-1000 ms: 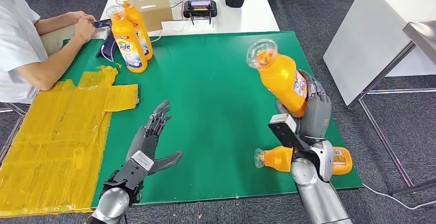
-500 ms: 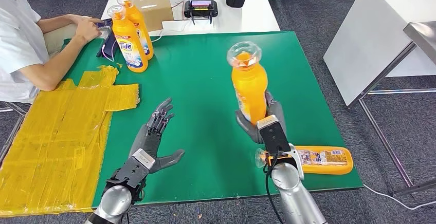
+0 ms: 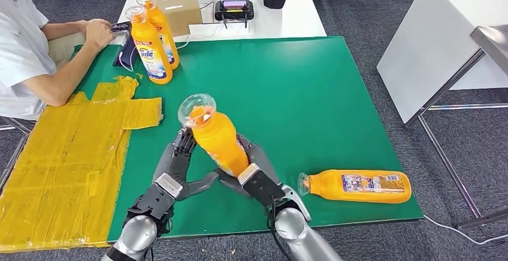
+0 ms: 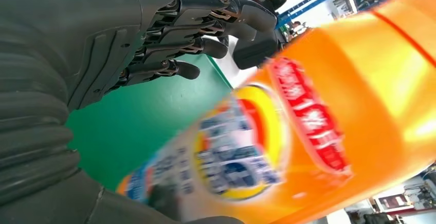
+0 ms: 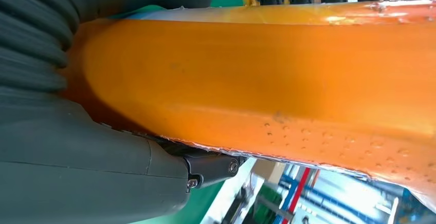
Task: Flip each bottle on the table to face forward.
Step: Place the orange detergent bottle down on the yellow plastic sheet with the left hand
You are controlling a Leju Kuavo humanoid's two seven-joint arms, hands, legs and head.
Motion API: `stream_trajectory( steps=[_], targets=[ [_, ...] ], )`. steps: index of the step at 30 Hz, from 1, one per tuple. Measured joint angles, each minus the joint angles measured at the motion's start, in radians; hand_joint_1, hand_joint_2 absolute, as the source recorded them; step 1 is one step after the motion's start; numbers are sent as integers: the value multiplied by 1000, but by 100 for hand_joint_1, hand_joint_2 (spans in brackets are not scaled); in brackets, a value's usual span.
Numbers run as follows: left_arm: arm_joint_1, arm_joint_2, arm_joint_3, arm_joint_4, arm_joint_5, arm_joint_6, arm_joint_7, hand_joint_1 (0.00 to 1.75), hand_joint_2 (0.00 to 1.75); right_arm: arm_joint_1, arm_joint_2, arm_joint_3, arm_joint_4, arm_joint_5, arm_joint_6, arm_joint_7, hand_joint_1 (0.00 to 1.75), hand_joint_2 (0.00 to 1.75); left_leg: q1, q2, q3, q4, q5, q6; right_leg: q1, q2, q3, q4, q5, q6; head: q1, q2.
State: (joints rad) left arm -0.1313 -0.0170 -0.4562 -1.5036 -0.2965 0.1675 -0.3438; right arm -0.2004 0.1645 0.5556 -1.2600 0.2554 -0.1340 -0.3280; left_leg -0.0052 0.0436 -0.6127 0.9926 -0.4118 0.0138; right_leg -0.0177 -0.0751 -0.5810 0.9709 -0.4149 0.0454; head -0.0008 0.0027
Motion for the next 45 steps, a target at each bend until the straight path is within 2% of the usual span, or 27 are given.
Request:
stream_trajectory(
  steps=[12, 16, 20, 45],
  targets=[
    [-17, 0, 0, 32, 16, 3, -10, 0, 175, -14, 3, 72, 70, 32, -45, 1, 175, 175, 0, 0, 0, 0, 0, 0, 0, 0, 0, 0, 0, 0, 0, 0],
    [-20, 0, 0, 40, 23, 6, -12, 24, 175, -18, 3, 79, 86, 41, -57, 5, 175, 175, 0, 0, 0, 0, 0, 0, 0, 0, 0, 0, 0, 0, 0, 0],
    [-20, 0, -3, 49, 29, 12, -21, 175, 175, -22, 3, 80, 98, 43, -64, 8, 175, 175, 0, 0, 0, 0, 0, 0, 0, 0, 0, 0, 0, 0, 0, 0],
    [-18, 0, -7, 63, 58, 31, -41, 175, 175, -32, 1, 80, 127, 42, -70, 8, 175, 175, 0, 0, 0, 0, 0, 0, 0, 0, 0, 0, 0, 0, 0, 0]
  ],
)
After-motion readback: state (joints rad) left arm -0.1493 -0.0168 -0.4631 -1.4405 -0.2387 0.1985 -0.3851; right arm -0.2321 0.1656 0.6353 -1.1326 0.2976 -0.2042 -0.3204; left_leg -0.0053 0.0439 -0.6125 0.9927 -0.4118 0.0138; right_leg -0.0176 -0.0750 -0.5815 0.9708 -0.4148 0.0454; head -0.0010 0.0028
